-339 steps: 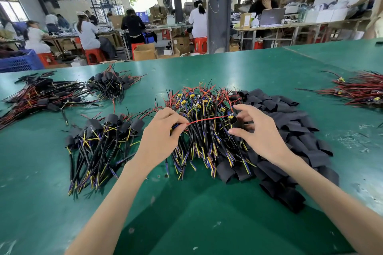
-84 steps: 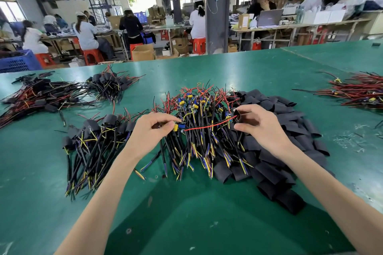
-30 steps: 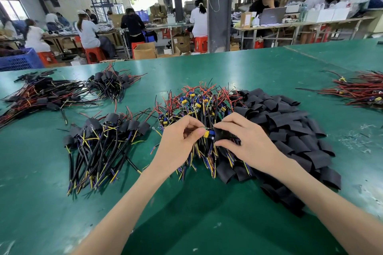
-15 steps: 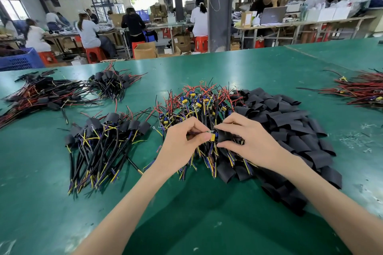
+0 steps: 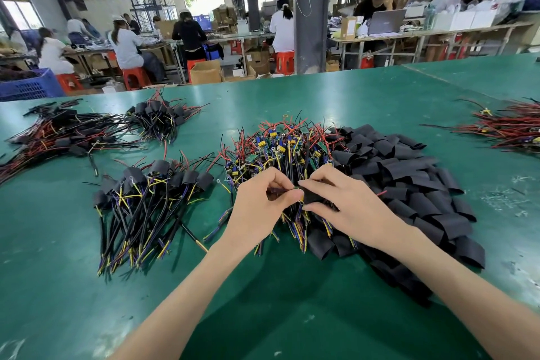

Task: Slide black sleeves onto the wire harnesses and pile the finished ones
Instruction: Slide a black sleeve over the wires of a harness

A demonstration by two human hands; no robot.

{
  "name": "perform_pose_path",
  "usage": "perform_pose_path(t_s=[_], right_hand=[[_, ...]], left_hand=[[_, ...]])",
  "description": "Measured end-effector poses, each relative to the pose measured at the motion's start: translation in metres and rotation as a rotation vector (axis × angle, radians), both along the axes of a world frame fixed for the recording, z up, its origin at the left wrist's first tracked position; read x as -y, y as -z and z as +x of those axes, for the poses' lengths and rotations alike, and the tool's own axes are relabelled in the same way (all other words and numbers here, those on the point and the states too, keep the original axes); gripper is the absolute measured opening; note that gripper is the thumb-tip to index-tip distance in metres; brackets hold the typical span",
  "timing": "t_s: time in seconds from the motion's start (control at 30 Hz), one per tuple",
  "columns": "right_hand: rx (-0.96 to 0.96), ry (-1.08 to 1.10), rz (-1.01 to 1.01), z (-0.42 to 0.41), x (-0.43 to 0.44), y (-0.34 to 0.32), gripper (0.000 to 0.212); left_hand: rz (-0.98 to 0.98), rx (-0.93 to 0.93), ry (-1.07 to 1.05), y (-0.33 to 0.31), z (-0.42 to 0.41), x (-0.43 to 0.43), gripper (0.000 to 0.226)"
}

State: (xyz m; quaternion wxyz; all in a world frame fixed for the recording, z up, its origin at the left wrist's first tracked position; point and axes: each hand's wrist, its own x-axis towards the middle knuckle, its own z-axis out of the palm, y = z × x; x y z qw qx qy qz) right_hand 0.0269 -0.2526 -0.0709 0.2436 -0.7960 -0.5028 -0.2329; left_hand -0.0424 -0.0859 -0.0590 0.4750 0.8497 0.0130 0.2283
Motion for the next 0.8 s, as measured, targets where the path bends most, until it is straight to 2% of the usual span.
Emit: perform_pose_path(t_s=[0.2, 0.33, 0.63, 0.73, 0.8], right_hand=[[-0.012, 0.035, -0.024, 0.003, 0.002, -0.002, 0.035], [0.02, 0.024, -0.066, 0.0, 0.001, -0.001, 0.03], [0.052, 0.027, -0.075, -0.002, -0.001, -0.001, 0.035], [0.009, 0.022, -0.011, 0.001, -0.002, 0.0, 0.045], [0.004, 0.048, 0.041, 0.004, -0.001, -0.001, 0.059]], left_hand=[[0.045, -0.02, 0.054, -0.005, 0.001, -0.007, 0.014], [0.063, -0.019, 0.027, -0.001, 0.0, -0.004, 0.006], [0.069, 0.007, 0.019, -0.001, 0.001, -0.003, 0.007], [0.122, 0.056, 0.026, -0.004, 0.001, -0.006, 0.012], [0.167, 0.156, -0.061, -0.01, 0.0, -0.012, 0.016]])
